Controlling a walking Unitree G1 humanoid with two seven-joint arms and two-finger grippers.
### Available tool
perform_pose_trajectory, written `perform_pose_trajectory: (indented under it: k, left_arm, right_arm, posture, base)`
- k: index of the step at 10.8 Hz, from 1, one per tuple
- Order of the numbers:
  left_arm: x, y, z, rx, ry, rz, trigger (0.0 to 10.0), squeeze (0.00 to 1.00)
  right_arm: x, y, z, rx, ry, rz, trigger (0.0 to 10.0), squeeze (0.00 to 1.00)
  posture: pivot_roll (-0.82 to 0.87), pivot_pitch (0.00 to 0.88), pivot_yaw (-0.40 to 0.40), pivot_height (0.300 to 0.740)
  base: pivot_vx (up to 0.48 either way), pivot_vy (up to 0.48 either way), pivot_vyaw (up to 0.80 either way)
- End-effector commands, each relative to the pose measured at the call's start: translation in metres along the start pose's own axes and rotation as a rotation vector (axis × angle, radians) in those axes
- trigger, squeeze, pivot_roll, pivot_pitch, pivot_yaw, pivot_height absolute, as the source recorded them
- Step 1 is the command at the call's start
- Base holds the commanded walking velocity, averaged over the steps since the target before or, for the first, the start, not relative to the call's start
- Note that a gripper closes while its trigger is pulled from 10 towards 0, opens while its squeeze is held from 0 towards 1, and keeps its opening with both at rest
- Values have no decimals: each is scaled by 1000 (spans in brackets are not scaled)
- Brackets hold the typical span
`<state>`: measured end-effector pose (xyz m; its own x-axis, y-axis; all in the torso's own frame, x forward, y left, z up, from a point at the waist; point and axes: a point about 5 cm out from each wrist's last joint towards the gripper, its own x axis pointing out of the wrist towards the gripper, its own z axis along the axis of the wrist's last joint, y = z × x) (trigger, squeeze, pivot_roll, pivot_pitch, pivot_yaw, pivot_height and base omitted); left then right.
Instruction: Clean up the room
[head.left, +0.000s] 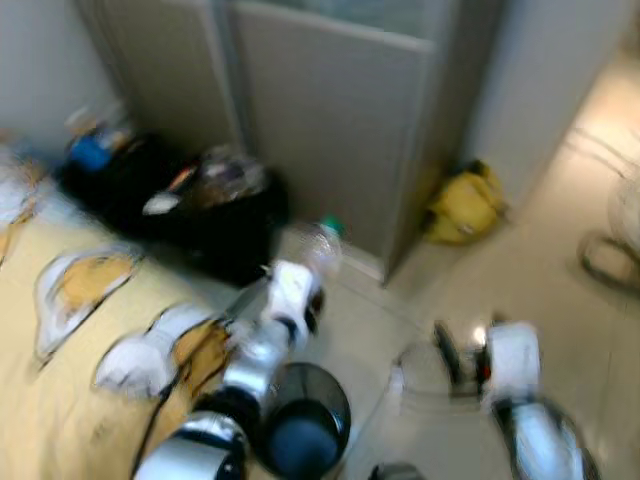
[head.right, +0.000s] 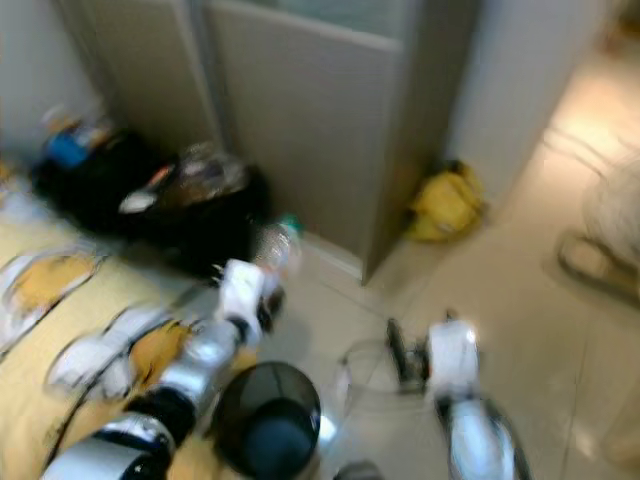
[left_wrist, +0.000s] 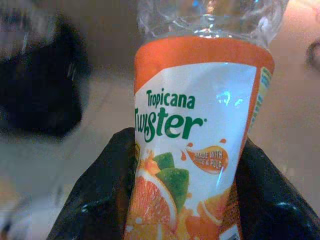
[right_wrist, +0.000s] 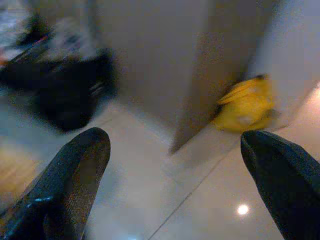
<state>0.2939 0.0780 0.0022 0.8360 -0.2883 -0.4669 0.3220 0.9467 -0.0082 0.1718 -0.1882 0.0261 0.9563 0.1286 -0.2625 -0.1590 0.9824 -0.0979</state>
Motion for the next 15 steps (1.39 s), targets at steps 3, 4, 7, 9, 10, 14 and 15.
perform_pose_trajectory:
  k: [3,4,7,9,10,14,15]
  left_arm:
    - [0,-29,-16,70,98,-70,10000,0]
    - [-2,-40,-21,102,119,-99,10000,0]
    - [-3,-13,-25,154,146,114,10000,51]
    - [-12,13,-41,139,223,257,10000,294]
    - [-16,19,-49,149,260,293,10000,737]
    - [-29,8,-84,66,449,223,10000,1000]
    - [-27,5,-79,68,424,210,10000,1000]
  right_arm:
    - [-42,4,-7,-15,78,6,10000,0]
    - [-55,7,-8,-27,101,11,10000,0]
    - [-78,12,-6,-50,134,44,10000,0]
    - [-89,13,-3,-50,158,55,10000,0]
    - [-91,13,-3,-50,169,62,10000,0]
    - [-90,12,-1,-52,191,86,10000,0]
    - [-88,11,1,-53,188,88,10000,0]
  posture:
    - [-463,193,70,740]
    - [-485,219,69,740]
    - [-521,252,54,740]
    - [-524,275,40,740]
    - [-522,278,36,740]
    - [-510,287,20,740]
    - [-509,286,18,740]
  base:
    - [0,0,0]
    - [0,0,0]
    - [0,0,0]
    - [0,0,0]
    - [0,0,0]
    - [0,0,0]
    - [0,0,0]
